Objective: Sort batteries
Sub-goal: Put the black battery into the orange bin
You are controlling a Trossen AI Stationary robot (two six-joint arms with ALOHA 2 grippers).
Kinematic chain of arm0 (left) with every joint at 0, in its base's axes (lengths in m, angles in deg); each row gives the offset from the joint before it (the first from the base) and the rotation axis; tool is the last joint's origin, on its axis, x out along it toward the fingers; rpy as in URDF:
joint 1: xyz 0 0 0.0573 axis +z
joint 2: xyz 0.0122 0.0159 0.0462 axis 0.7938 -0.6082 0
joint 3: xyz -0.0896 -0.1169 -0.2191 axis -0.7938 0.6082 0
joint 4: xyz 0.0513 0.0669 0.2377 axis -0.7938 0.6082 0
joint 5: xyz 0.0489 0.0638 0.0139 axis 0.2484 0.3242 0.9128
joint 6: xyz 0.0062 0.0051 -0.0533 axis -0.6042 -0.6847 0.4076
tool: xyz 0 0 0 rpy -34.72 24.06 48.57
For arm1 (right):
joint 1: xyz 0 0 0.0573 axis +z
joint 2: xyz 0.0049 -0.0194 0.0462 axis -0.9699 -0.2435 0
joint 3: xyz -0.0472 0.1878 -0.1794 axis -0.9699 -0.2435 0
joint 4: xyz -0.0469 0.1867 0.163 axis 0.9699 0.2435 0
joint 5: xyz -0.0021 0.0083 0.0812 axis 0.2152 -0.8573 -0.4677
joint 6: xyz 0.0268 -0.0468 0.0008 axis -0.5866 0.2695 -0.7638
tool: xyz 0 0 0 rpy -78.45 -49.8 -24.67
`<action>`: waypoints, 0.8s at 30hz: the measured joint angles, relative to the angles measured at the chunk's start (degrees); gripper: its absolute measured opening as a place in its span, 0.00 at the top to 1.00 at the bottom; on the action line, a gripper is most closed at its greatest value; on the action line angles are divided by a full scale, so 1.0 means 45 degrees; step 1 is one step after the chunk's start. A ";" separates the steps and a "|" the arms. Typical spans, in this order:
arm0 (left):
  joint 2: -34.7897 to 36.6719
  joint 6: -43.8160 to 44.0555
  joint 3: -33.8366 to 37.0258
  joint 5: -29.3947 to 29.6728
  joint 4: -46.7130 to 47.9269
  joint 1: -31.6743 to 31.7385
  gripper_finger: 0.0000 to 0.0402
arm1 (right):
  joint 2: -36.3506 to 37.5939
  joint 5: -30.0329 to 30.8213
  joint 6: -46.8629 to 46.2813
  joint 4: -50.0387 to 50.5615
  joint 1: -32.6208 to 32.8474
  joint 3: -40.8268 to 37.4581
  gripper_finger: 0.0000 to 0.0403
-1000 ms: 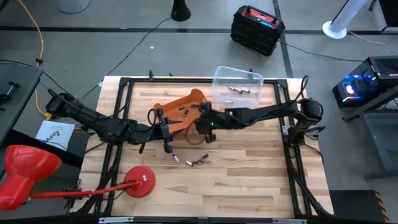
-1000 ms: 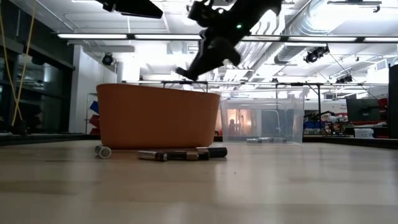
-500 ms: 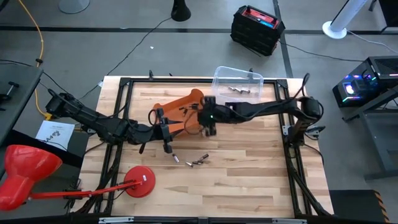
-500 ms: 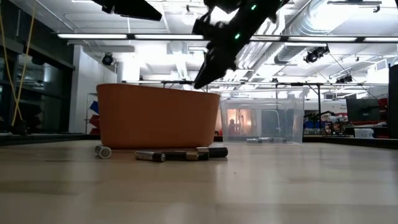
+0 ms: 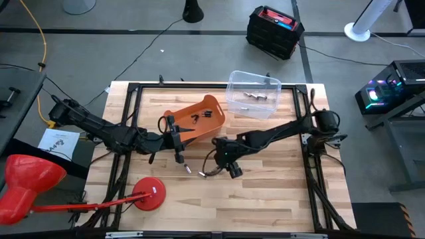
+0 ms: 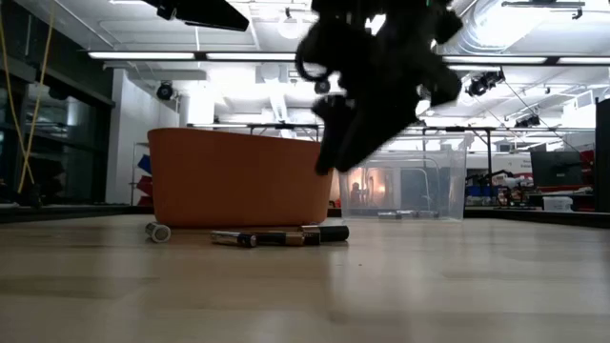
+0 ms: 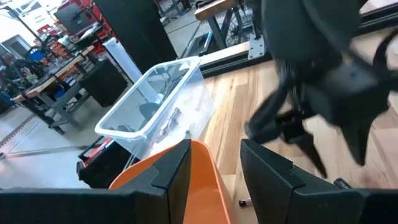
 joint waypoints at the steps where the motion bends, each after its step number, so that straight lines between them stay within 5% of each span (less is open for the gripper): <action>1: 0.0000 0.0000 0.0000 -0.0001 -0.0018 0.0000 0.67 | -0.0188 0.0085 -0.0001 -0.0081 -0.0005 -0.0077 0.51; 15: 0.0000 -0.0330 0.0000 0.0005 -0.0170 0.0000 0.67 | -0.2104 -0.0419 0.0046 -0.1087 -0.0005 -0.0118 0.54; 22: 0.0000 -0.0325 0.0000 0.0010 -0.0208 -0.0010 0.67 | -0.1938 0.0907 0.0036 -0.0880 0.0021 0.0125 0.92; 24: 0.0000 -0.0325 0.0000 0.0012 -0.0208 -0.0005 0.67 | -0.1580 0.1711 0.0242 -0.0617 -0.0019 0.0197 0.94</action>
